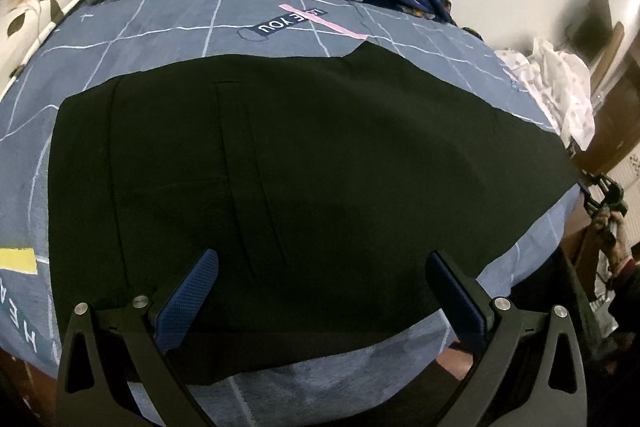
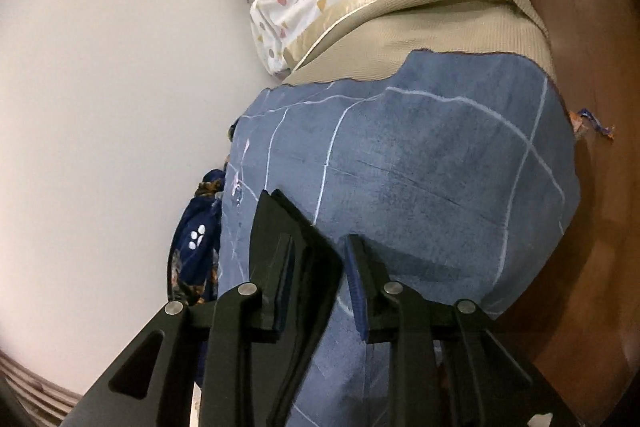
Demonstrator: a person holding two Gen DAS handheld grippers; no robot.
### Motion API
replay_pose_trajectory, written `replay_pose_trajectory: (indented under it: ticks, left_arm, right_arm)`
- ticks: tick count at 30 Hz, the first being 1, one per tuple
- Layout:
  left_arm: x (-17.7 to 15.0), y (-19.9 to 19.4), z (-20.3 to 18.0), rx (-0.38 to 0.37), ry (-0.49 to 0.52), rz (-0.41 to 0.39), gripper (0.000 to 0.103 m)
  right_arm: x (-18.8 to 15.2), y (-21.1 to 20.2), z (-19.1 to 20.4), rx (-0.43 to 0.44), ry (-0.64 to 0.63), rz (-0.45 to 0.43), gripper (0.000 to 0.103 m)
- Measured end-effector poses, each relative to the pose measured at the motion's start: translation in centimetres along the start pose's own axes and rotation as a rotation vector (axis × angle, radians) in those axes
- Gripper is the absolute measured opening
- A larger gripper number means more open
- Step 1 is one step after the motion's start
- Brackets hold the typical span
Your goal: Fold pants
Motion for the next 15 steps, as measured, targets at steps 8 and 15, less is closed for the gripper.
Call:
replay_pose_trajectory:
  ticks: [8,15]
  left_arm:
    - [-0.1,0.0,0.0,0.007,0.01,0.003,0.102]
    - [-0.1,0.2,-0.2,0.016,0.026,0.009,0.102]
  right_arm:
    - [-2.5,3.3,2.5,0.051,-0.1,0.154,0.026]
    - [-2.3,3.7,2.6,-0.022,-0.103,0.12,0.01]
Point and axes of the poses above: each gripper's, at about its wrist camera, not at the fingertips, and y roughly the way its jaws point, z to its left, x to its top, the point moved 2 cm from there along y, roughly the way its jaws point, and after that the axes turned 13 degrees about -x, right-handed, at the moved point
